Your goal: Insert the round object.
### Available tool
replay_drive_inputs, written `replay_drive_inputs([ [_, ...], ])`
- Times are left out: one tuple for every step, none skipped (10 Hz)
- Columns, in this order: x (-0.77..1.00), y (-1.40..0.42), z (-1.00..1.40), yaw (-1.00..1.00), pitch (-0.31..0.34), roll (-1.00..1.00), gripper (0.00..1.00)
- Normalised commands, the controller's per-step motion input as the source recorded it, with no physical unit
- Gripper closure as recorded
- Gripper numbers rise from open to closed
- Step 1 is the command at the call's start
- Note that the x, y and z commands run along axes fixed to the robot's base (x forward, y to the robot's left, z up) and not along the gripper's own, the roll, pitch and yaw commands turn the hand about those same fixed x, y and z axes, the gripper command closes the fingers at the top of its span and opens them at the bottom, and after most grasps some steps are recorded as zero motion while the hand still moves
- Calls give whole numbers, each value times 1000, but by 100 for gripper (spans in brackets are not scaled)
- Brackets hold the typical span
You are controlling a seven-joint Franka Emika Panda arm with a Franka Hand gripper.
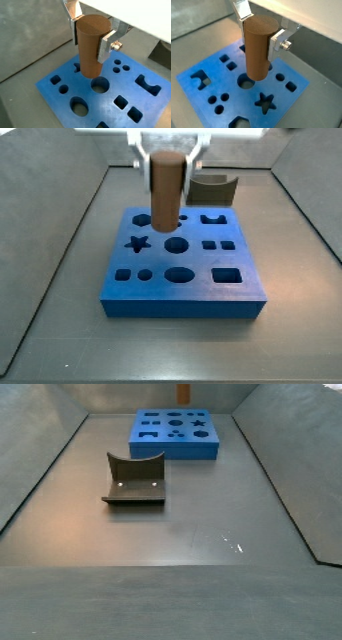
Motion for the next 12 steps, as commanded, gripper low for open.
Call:
replay_drive_inputs([
  [6, 149, -1000, -11, -16, 144, 100],
  [297, 103, -826, -29, 3, 177, 100],
  [351, 17, -551, 0, 51, 117, 100],
  [229, 0, -503, -46, 0, 34, 100],
  [234, 0, -489, -77, 0, 0, 100],
  [271, 0, -554, -71, 0, 7, 100],
  [223, 0, -626, -57, 0, 26, 100],
  [149, 0, -754, -57, -63, 37, 100],
  [0, 0, -877, -46, -183, 10, 100],
  [0, -23, -803, -69, -229, 0, 100],
  [0, -60, -720, -71, -274, 0, 100],
  [-26, -63, -646, -80, -311, -10, 100],
])
